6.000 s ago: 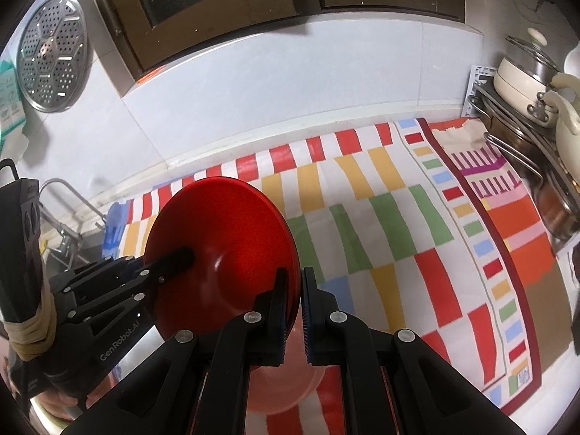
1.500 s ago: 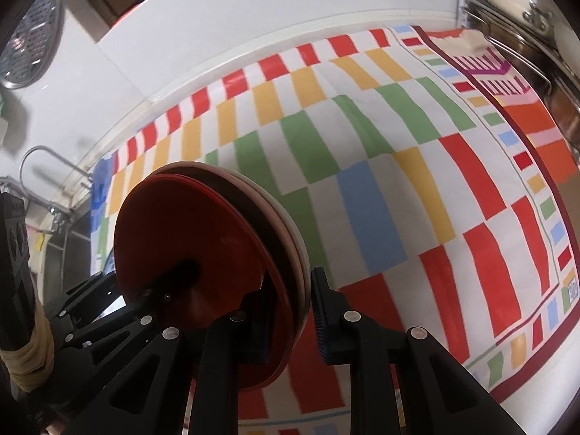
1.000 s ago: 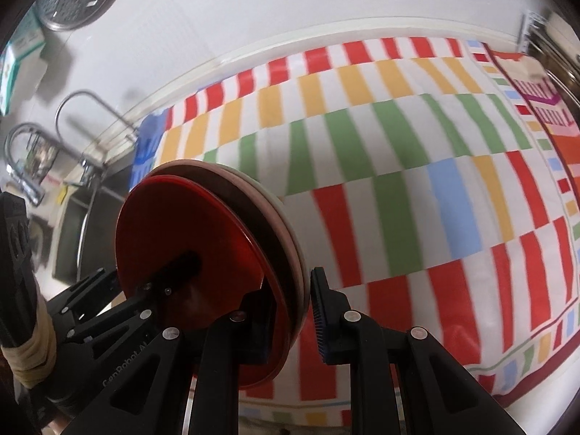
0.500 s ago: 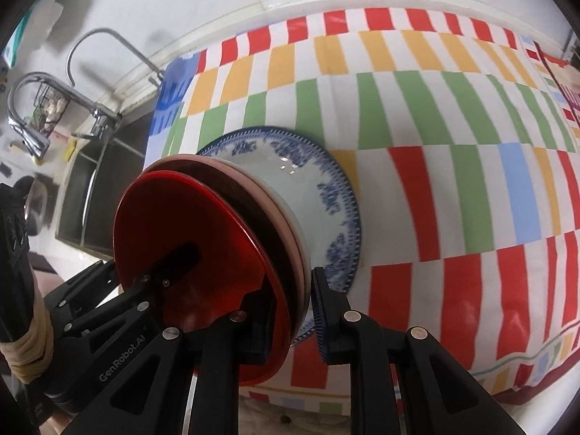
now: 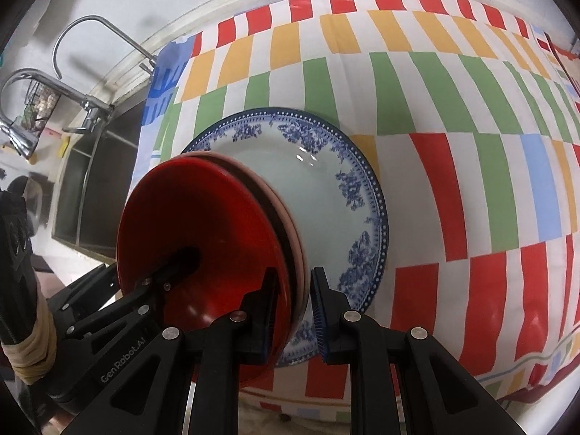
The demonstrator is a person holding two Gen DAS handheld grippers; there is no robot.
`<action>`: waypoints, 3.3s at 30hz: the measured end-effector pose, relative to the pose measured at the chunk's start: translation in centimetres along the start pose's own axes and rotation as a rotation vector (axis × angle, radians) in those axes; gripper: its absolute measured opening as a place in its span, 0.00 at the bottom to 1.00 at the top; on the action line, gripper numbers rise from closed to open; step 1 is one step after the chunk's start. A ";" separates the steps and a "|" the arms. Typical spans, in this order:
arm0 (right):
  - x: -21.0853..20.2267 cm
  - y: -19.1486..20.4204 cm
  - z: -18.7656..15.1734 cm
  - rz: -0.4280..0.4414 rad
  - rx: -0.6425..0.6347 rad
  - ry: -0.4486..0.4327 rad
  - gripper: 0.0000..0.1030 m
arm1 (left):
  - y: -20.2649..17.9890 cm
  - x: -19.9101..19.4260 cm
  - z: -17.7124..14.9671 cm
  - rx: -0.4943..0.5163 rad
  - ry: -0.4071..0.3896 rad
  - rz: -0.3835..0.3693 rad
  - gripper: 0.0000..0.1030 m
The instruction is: Organize plates and bowls
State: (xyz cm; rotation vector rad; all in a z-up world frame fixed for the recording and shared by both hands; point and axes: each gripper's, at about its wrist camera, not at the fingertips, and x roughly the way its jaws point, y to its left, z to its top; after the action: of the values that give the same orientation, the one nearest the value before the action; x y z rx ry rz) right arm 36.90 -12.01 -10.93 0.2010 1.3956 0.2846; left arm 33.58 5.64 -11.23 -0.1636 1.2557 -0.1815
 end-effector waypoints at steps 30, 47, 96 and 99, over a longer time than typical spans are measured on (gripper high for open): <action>-9.2 1.3 -5.5 -0.245 -0.140 -0.553 0.73 | -2.4 -9.5 -5.3 0.099 -0.485 0.198 0.92; -15.1 -1.3 -17.8 -0.265 -0.226 -0.746 0.81 | -8.0 -14.7 -18.1 0.098 -0.655 0.290 1.00; -21.3 -2.3 -31.8 -0.249 -0.190 -0.863 0.87 | -12.5 -20.7 -30.0 0.145 -0.707 0.252 1.00; -21.5 -2.4 -32.2 -0.256 -0.191 -0.868 0.86 | -12.6 -20.7 -30.0 0.147 -0.711 0.250 1.00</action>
State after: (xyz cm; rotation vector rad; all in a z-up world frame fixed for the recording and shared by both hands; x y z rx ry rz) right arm 2.11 -21.93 3.12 -0.0229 0.5192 0.0895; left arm -1.79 -2.70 1.69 0.0584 0.5431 0.0074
